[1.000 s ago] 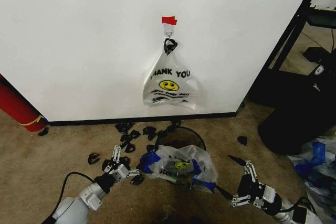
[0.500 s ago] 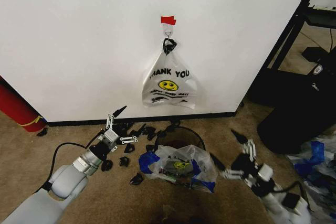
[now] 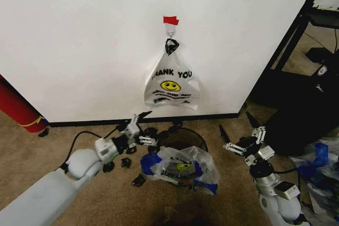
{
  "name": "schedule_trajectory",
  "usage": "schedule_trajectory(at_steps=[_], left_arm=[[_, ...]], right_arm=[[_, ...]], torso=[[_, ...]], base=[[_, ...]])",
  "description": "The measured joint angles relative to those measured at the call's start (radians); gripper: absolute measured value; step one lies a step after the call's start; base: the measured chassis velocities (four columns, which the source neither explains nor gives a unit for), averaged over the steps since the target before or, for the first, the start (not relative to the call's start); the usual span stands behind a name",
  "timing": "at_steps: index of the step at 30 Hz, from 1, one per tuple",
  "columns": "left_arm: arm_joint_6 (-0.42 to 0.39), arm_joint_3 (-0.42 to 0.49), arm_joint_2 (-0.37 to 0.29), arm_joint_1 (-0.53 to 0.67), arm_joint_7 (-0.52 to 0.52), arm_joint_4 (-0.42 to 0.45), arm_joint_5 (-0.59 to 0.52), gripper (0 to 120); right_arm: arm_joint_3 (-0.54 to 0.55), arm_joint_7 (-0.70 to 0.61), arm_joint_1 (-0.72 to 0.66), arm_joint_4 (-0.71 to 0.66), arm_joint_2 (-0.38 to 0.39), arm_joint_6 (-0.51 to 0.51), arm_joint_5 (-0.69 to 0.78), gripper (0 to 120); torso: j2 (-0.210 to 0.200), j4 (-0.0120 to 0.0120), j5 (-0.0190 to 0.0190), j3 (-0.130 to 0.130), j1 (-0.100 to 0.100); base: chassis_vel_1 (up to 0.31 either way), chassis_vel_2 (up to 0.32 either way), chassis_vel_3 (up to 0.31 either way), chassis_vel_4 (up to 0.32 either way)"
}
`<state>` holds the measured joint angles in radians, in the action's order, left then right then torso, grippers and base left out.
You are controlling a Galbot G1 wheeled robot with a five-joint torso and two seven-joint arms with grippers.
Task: Pick up the garbage bag from the wall and place it over the trash bin.
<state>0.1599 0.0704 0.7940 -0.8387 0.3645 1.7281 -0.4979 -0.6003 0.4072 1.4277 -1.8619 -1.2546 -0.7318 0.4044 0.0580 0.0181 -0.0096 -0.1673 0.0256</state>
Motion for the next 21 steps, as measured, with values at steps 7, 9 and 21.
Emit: schedule_trajectory(at_steps=[7,9,21], left_arm=[[-0.123,0.098,0.042,0.129,-0.003,-0.06,0.007,100],[-0.201,0.145,0.051,0.188,-0.007,-0.072,0.008,100],[-0.733,0.323,0.156,0.395,-0.138,-0.126,-0.034,100]], right_arm=[[-0.01,-0.026,-0.002,-0.017,-0.002,-0.002,-0.034,100],[-0.021,-0.071,-0.004,-0.021,-0.012,-0.008,-0.092,100],[-0.051,-0.535,0.017,-0.091,-0.112,0.079,-0.43,100]], torso=[[0.0,-0.0002,0.0001,0.0,0.0],[0.0,0.0,-0.0003,0.0,0.0],[0.0,0.0,-0.0001,0.0,0.0]], base=[[0.0,0.0,0.0,0.0],[0.0,0.0,0.0,0.0],[0.0,0.0,0.0,0.0]])
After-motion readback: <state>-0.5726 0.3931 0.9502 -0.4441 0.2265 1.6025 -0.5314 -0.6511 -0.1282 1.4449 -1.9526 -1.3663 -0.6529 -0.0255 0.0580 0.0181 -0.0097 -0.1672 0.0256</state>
